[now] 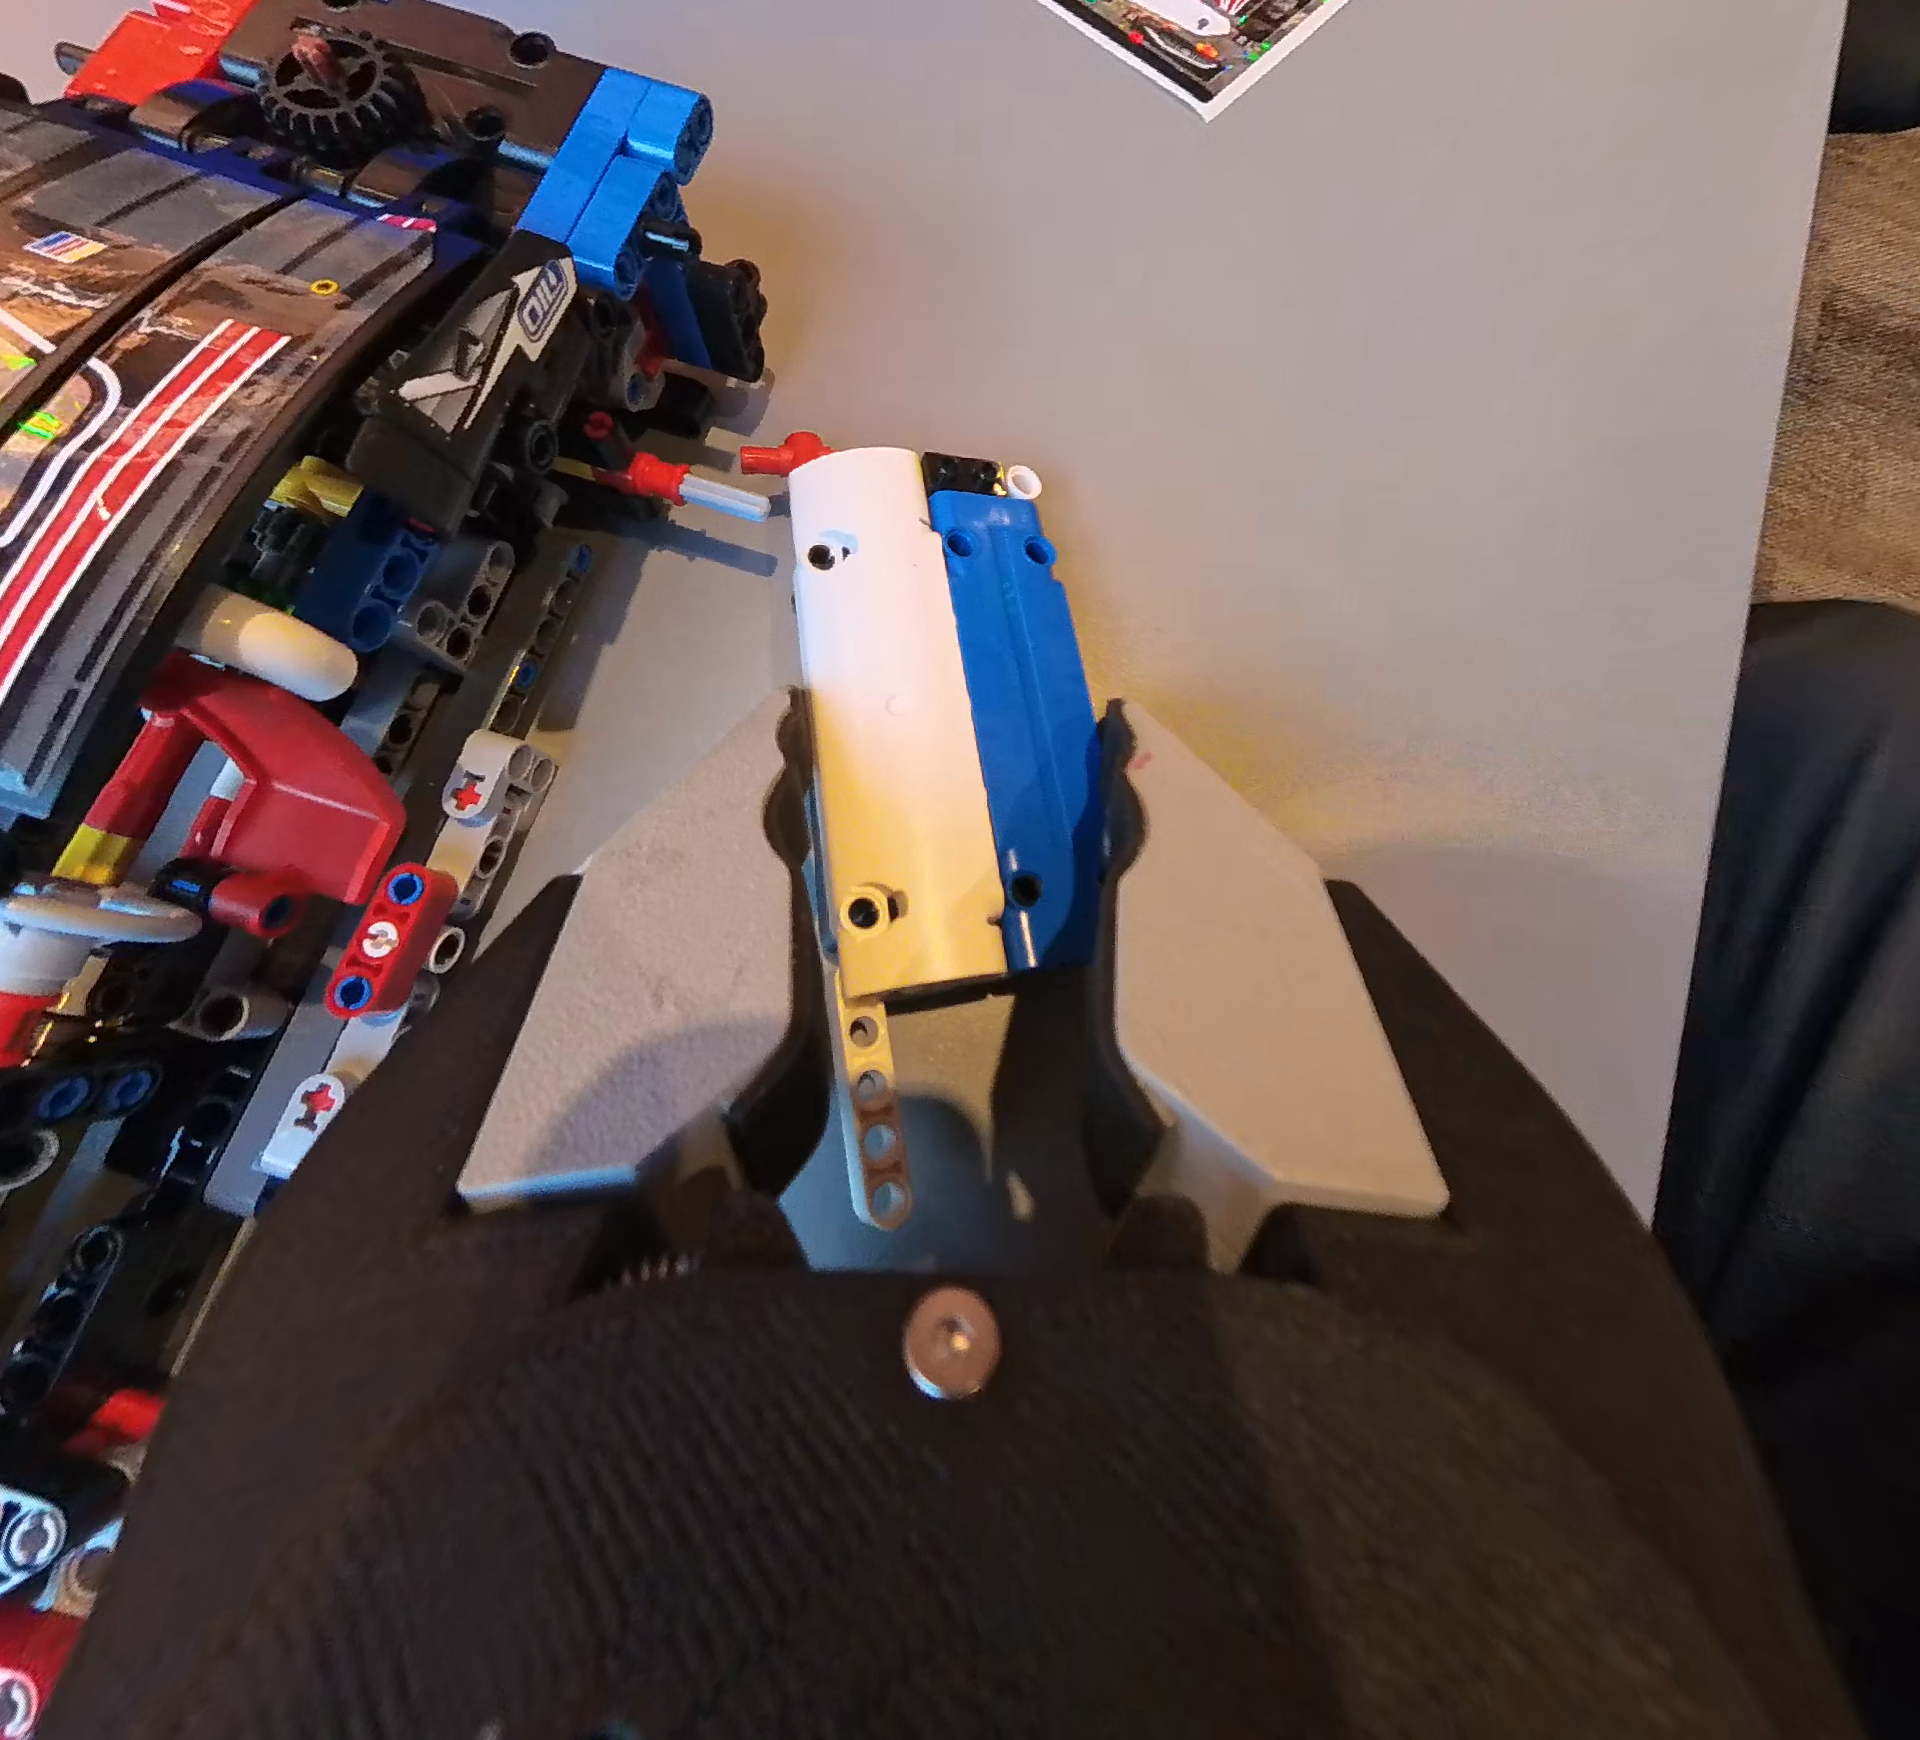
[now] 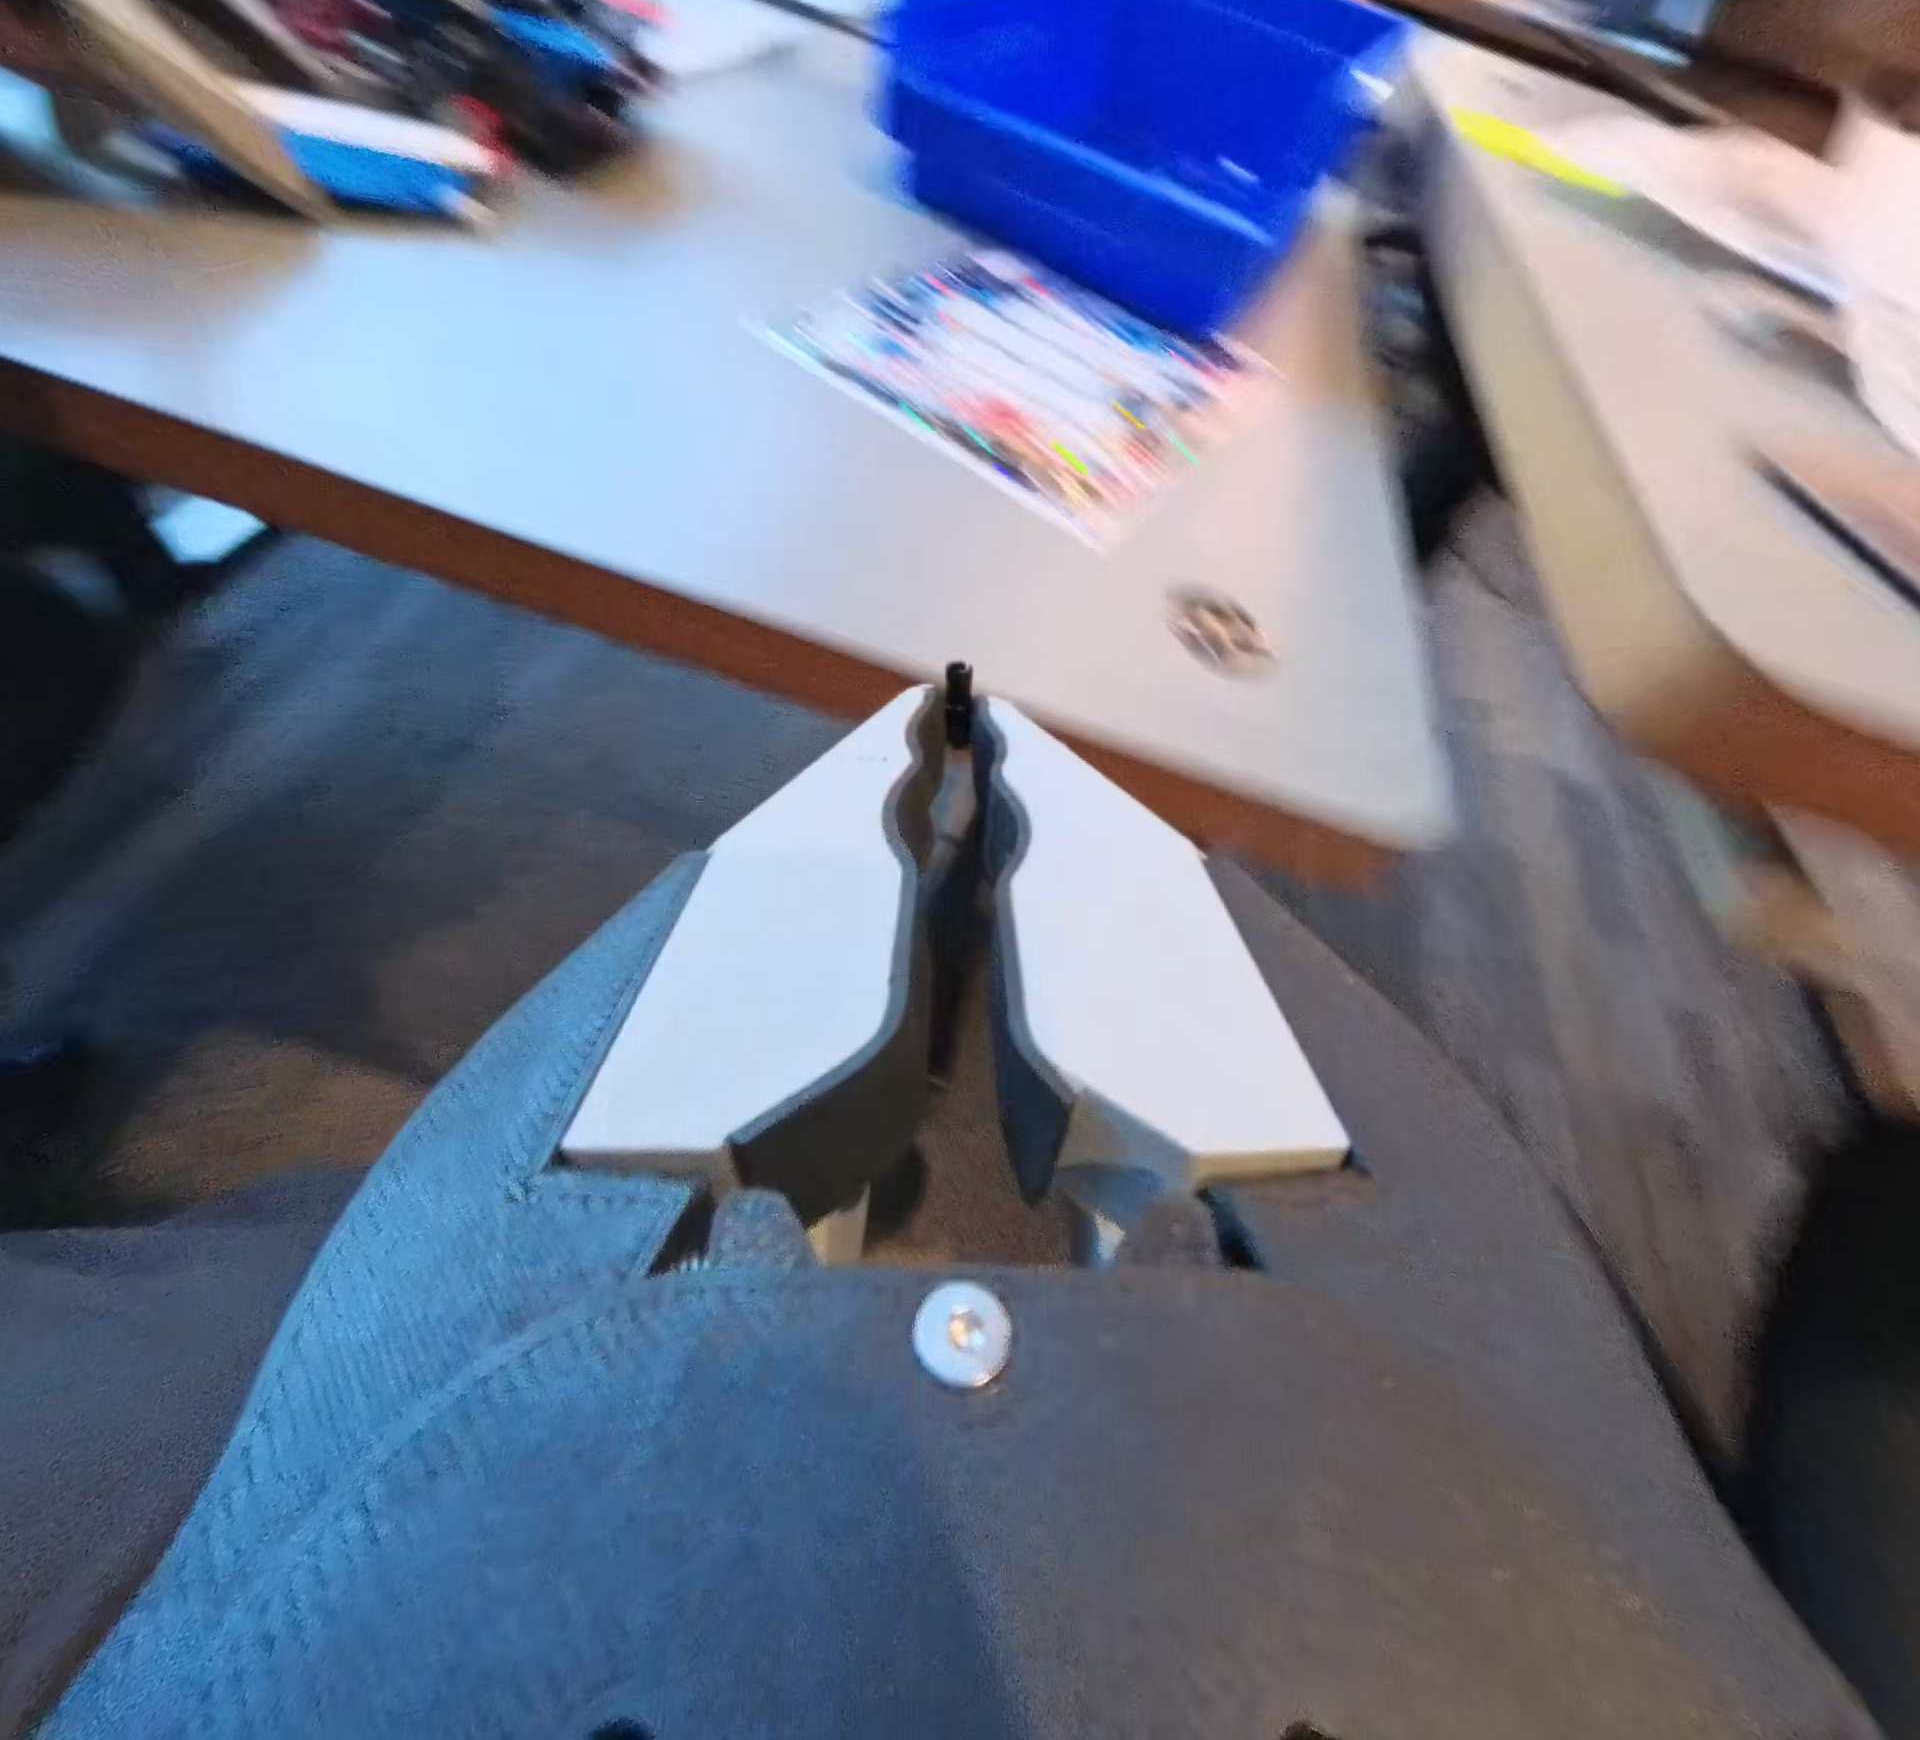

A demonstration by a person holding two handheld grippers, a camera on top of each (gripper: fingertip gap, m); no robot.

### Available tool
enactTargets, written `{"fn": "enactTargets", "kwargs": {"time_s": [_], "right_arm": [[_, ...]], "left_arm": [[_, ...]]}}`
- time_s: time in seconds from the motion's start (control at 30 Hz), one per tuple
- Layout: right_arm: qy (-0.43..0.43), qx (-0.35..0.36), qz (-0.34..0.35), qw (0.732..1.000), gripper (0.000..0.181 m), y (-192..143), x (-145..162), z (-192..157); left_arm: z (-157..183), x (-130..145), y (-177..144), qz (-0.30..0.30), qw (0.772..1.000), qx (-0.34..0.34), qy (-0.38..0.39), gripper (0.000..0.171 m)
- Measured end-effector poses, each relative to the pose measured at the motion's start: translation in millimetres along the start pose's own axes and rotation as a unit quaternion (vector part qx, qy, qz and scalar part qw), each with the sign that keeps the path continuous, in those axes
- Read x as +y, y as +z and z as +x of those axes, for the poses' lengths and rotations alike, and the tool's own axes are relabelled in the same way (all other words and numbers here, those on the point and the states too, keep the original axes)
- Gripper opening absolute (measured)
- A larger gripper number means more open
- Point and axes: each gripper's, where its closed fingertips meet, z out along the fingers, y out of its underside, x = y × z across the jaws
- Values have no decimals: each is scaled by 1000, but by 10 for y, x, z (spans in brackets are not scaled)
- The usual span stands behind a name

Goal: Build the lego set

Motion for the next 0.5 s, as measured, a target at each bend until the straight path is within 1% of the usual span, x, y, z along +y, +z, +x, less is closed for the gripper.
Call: {"fn": "enactTargets", "kwargs": {"time_s": [0.03,0.07,0.17,0.23,0.33,0.4,0.5], "right_arm": [[-10,-44,3,999,3,165,-273,-226],[-22,-73,-1,997,2,343,-485,-423],[-67,-137,-32,988,2,901,-837,-971],[-98,-166,-48,980,2,1238,-921,-1274],[-139,-208,-71,966,2,1662,-916,-1621],[-159,-235,-80,956,2,1877,-912,-1778],[-176,-265,-88,944,1,2102,-959,-1885]], "left_arm": [[1,0,-1,0,1000,0,0,54],[3,1,-3,0,1000,2,1,54],[14,19,-19,-1,1000,10,9,54],[13,42,-47,-1,1000,20,17,54],[-18,101,-116,-2,999,28,24,54],[-69,143,-166,-2,1000,22,19,54],[-137,194,-231,-1,1000,16,7,53]]}}
